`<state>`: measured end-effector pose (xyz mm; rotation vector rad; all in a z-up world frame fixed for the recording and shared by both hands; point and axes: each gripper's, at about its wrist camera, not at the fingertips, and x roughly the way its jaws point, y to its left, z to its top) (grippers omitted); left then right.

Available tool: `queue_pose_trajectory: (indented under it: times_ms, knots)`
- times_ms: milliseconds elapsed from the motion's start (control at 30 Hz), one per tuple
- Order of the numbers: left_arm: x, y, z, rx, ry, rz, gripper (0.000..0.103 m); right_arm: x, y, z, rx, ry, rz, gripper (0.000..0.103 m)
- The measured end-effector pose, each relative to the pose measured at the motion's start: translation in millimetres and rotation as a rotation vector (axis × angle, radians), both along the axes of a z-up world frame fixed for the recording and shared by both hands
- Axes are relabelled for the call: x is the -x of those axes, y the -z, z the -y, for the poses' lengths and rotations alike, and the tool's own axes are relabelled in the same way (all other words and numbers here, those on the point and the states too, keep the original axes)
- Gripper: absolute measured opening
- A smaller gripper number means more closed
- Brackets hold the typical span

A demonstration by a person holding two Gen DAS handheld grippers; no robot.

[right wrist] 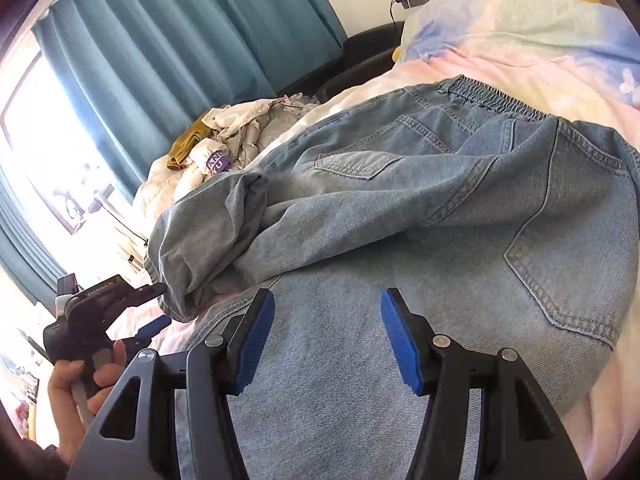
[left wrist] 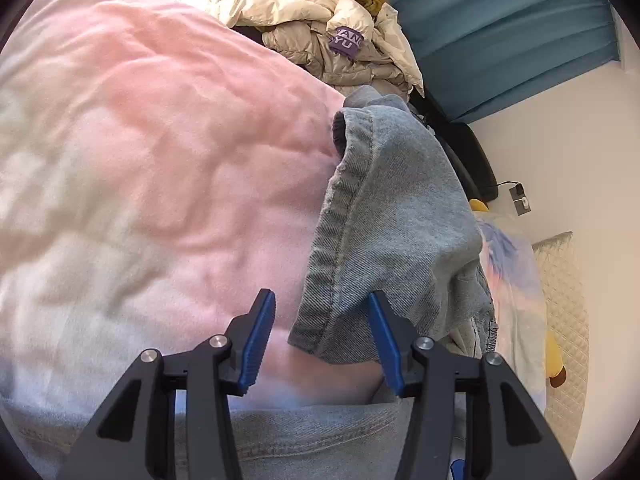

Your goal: Fold clothes

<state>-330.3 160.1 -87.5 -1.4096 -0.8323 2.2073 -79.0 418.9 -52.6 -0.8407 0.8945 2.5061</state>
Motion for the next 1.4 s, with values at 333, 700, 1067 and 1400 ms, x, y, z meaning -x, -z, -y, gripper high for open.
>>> queue_pose_trajectory:
  times_ms: [333, 700, 1067, 1400]
  knots:
    - [1, 1, -19, 0.019, 0.082, -0.069, 0.028, 6, 8, 1, -0.003, -0.016, 0.009, 0.056]
    - [-16, -83, 41, 0.112, -0.035, -0.267, 0.002, 5, 6, 7, -0.053, -0.010, 0.023, 0.056]
    - [-29, -133, 189, 0.335, -0.294, -0.321, 0.002, 14, 7, 21, -0.106, -0.048, 0.057, 0.056]
    - [-34, -120, 314, 0.492, -0.539, -0.179, 0.002, 21, 12, 31, -0.135, -0.085, 0.087, 0.056]
